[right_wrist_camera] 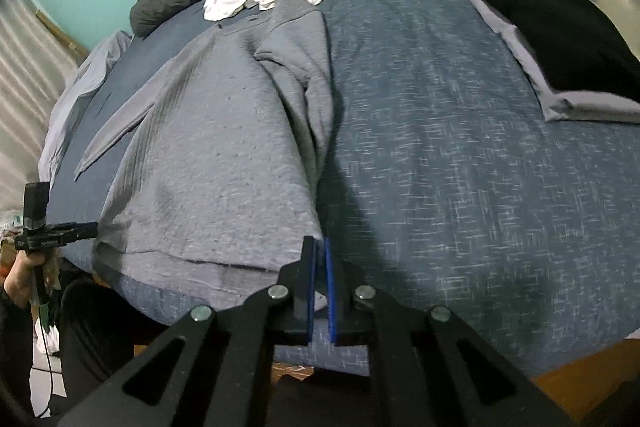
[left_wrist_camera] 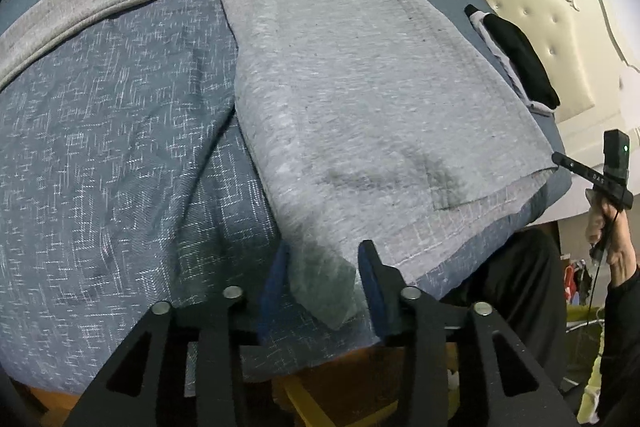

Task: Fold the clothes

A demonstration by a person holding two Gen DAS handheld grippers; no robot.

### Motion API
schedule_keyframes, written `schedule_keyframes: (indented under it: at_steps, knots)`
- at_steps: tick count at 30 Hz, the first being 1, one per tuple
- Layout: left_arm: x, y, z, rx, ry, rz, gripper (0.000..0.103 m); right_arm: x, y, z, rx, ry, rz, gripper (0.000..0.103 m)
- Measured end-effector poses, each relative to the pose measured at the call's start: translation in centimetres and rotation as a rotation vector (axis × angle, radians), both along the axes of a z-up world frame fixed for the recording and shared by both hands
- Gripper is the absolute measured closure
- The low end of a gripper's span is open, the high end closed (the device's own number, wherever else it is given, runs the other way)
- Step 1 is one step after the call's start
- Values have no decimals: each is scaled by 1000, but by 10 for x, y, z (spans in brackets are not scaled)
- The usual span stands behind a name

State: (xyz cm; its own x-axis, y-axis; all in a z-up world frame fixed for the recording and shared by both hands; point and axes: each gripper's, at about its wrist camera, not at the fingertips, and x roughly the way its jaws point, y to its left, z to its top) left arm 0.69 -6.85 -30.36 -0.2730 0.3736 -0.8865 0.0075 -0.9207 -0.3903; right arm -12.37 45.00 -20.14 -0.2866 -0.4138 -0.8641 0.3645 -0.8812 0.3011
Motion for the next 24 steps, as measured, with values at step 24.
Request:
schedule_keyframes:
  at_steps: [24]
  knots:
    - [43,-55,26,-39,46,-2,95,21,-43,4,31,-9,154,99]
